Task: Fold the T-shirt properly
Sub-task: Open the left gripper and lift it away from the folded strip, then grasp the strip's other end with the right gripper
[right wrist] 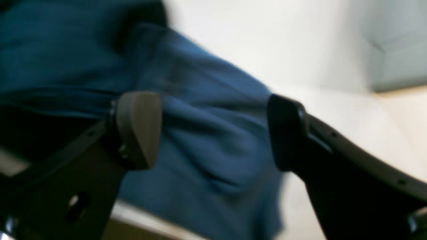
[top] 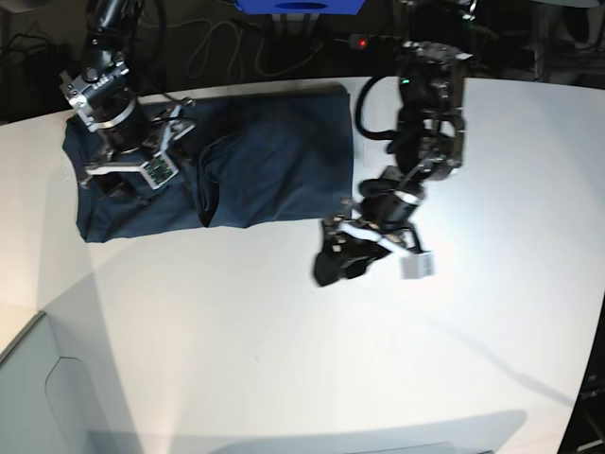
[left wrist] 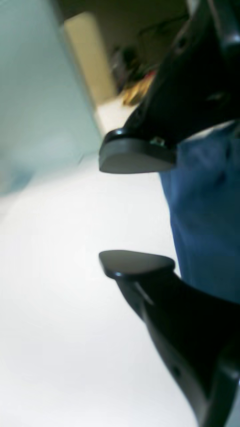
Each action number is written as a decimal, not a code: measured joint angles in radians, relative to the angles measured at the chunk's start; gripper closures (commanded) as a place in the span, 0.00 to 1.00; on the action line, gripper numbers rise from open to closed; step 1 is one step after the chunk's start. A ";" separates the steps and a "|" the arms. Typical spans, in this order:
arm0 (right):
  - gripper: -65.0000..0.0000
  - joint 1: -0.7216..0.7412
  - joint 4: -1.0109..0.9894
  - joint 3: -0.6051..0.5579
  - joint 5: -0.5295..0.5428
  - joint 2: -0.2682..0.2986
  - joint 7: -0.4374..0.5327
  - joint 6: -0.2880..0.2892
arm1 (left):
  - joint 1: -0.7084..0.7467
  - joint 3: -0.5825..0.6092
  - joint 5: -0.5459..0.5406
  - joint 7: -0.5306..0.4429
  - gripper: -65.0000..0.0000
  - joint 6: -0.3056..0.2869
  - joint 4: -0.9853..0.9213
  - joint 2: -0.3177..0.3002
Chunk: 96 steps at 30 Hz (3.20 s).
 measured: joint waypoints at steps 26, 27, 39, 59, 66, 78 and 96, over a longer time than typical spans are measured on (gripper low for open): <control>0.27 0.014 -0.222 -0.042 -0.003 0.013 0.006 0.000 | 0.213 -0.286 -0.087 0.014 0.46 -0.009 0.017 -0.100; 0.27 0.008 -0.214 -0.019 -0.005 0.019 0.004 0.000 | 0.212 -0.286 -0.087 0.014 0.46 -0.009 0.017 -0.099; 0.26 0.040 -0.088 0.272 0.001 0.021 -0.007 0.000 | 0.213 -0.286 -0.085 0.010 0.46 -0.009 0.017 -0.100; 0.27 0.362 -0.626 0.424 0.026 0.068 -0.059 0.000 | 0.290 -0.399 -0.088 0.018 0.46 -0.011 0.018 -0.100; 0.38 0.364 -0.651 0.420 0.050 0.069 -0.036 -0.001 | 0.291 -0.399 -0.089 0.018 0.46 -0.010 0.022 -0.100; 0.95 0.361 -0.656 0.412 0.070 0.055 -0.036 -0.001 | 0.292 -0.399 -0.089 0.018 0.46 -0.010 0.022 -0.100; 0.72 0.365 -0.650 0.416 0.050 0.061 -0.044 -0.001 | 0.292 -0.400 -0.088 0.014 0.46 -0.010 0.019 -0.100</control>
